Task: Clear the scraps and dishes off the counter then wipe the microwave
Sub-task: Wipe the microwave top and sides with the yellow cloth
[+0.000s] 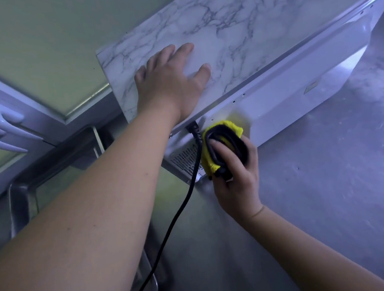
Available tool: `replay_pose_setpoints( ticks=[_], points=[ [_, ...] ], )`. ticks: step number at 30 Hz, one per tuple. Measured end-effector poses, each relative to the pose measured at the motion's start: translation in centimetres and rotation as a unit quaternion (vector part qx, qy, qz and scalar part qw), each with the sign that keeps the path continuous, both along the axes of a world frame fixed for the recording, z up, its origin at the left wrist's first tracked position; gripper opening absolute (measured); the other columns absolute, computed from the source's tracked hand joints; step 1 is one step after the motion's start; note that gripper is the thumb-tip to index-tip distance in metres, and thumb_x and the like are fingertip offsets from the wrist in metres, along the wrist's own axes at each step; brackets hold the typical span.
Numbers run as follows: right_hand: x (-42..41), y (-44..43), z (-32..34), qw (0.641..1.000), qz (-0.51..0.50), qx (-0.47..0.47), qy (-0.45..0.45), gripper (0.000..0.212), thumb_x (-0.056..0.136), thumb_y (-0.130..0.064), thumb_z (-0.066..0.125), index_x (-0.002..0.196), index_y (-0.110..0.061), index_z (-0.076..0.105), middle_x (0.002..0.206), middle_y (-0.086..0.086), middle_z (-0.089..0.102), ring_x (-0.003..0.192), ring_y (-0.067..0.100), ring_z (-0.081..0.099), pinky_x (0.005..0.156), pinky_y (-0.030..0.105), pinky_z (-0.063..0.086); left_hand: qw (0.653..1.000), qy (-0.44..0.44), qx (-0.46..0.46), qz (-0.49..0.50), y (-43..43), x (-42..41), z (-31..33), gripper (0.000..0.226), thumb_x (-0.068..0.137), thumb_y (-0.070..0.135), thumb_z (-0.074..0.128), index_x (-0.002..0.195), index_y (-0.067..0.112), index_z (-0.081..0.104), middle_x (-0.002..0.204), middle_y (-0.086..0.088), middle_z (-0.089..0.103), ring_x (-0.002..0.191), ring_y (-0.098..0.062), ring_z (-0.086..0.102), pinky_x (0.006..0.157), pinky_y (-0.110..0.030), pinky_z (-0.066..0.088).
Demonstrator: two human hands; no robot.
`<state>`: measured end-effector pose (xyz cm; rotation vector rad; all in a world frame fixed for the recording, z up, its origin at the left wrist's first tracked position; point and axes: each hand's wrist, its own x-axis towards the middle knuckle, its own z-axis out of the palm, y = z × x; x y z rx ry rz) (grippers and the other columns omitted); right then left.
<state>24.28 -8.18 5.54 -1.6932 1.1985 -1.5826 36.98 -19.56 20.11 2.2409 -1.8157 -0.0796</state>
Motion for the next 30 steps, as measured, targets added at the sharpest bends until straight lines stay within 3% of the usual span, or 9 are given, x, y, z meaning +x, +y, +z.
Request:
replay_pose_setpoints(
  ticks=[6, 10, 12, 15, 17, 20, 22, 24, 30],
  points=[
    [-2.5, 2.5, -5.6, 0.95, 0.06, 0.293, 0.085, 0.044, 0.082, -0.002, 0.067, 0.122, -0.021, 0.072, 0.127, 0.006, 0.055, 0.117, 0.03, 0.056, 0.089, 0.014, 0.039, 1.0, -0.006, -0.002, -0.005, 0.0, -0.1, 0.1, 0.064, 0.086, 0.067, 0.035, 0.146, 0.044, 0.039, 0.158, 0.009, 0.032, 0.147, -0.015, 0.023, 0.119, -0.045, 0.011],
    [-3.0, 4.5, -4.3, 0.948, 0.044, 0.312, 0.047, 0.045, 0.073, -0.03, 0.054, 0.113, -0.038, 0.073, 0.116, -0.006, 0.054, 0.107, 0.016, 0.055, 0.082, 0.014, 0.041, 1.0, -0.009, -0.003, -0.012, -0.1, 0.0, 0.0, 0.062, 0.087, 0.066, 0.034, 0.145, 0.044, 0.038, 0.158, 0.008, 0.032, 0.146, -0.016, 0.023, 0.119, -0.047, 0.012],
    [-2.8, 5.6, -3.6, 0.94, 0.066, 0.336, -0.001, 0.051, 0.07, -0.023, 0.054, 0.111, -0.051, 0.065, 0.118, -0.01, 0.055, 0.109, 0.015, 0.056, 0.084, 0.016, 0.047, 1.0, -0.013, -0.002, -0.014, -0.2, 0.0, 0.0, 0.061, 0.089, 0.065, 0.034, 0.146, 0.043, 0.037, 0.159, 0.008, 0.031, 0.147, -0.016, 0.022, 0.119, -0.047, 0.012],
    [-2.7, 6.8, -3.5, 0.931, 0.053, 0.359, -0.034, 0.066, 0.074, -0.013, 0.061, 0.126, -0.053, 0.054, 0.116, -0.014, 0.061, 0.105, 0.015, 0.062, 0.086, 0.038, 0.055, 1.0, -0.018, -0.003, -0.017, -0.4, 0.2, -0.2, 0.064, 0.088, 0.066, 0.033, 0.147, 0.042, 0.037, 0.158, 0.008, 0.032, 0.145, -0.018, 0.024, 0.118, -0.046, 0.013],
    [-2.7, 7.2, -3.5, 0.922, 0.024, 0.381, -0.064, 0.079, 0.074, -0.009, 0.067, 0.135, -0.054, 0.045, 0.108, -0.026, 0.064, 0.101, 0.006, 0.064, 0.084, 0.036, 0.056, 1.0, -0.018, 0.0, -0.018, -0.6, 0.2, -0.1, 0.065, 0.087, 0.067, 0.032, 0.147, 0.042, 0.037, 0.158, 0.007, 0.033, 0.145, -0.018, 0.025, 0.117, -0.046, 0.014],
    [-2.7, 7.0, -2.0, 0.937, -0.017, 0.337, -0.094, 0.063, 0.065, -0.019, 0.063, 0.12, -0.049, 0.06, 0.104, -0.027, 0.069, 0.1, 0.0, 0.066, 0.085, 0.032, 0.057, 1.0, -0.017, 0.006, -0.019, -0.5, 0.1, -0.1, 0.065, 0.088, 0.066, 0.032, 0.148, 0.041, 0.036, 0.158, 0.006, 0.032, 0.145, -0.02, 0.025, 0.116, -0.046, 0.014],
    [-2.5, 5.9, -0.1, 0.952, -0.039, 0.278, -0.122, 0.057, 0.064, -0.018, 0.059, 0.114, -0.045, 0.066, 0.1, -0.027, 0.071, 0.095, -0.006, 0.066, 0.077, 0.014, 0.052, 1.0, -0.02, 0.005, -0.02, -0.5, 0.0, 0.0, 0.064, 0.089, 0.065, 0.033, 0.148, 0.041, 0.036, 0.157, 0.005, 0.033, 0.144, -0.021, 0.026, 0.115, -0.047, 0.014],
    [-2.1, 4.7, 1.8, 0.959, -0.06, 0.224, -0.161, 0.057, 0.067, -0.008, 0.058, 0.114, -0.038, 0.067, 0.096, -0.029, 0.071, 0.088, -0.009, 0.064, 0.072, 0.007, 0.047, 0.999, -0.025, 0.003, -0.019, -0.5, -0.1, 0.1, 0.063, 0.089, 0.064, 0.033, 0.147, 0.04, 0.037, 0.156, 0.004, 0.035, 0.143, -0.022, 0.028, 0.114, -0.048, 0.017],
    [2.2, 3.5, 3.8, 0.964, -0.044, 0.145, -0.218, 0.054, 0.073, 0.003, 0.063, 0.121, -0.02, 0.071, 0.107, -0.011, 0.073, 0.098, 0.004, 0.068, 0.084, 0.02, 0.053, 0.999, -0.029, 0.006, -0.018, -0.7, -0.1, 0.0, 0.063, 0.088, 0.064, 0.032, 0.147, 0.04, 0.037, 0.154, 0.002, 0.037, 0.141, -0.024, 0.03, 0.112, -0.048, 0.018]
  ],
)
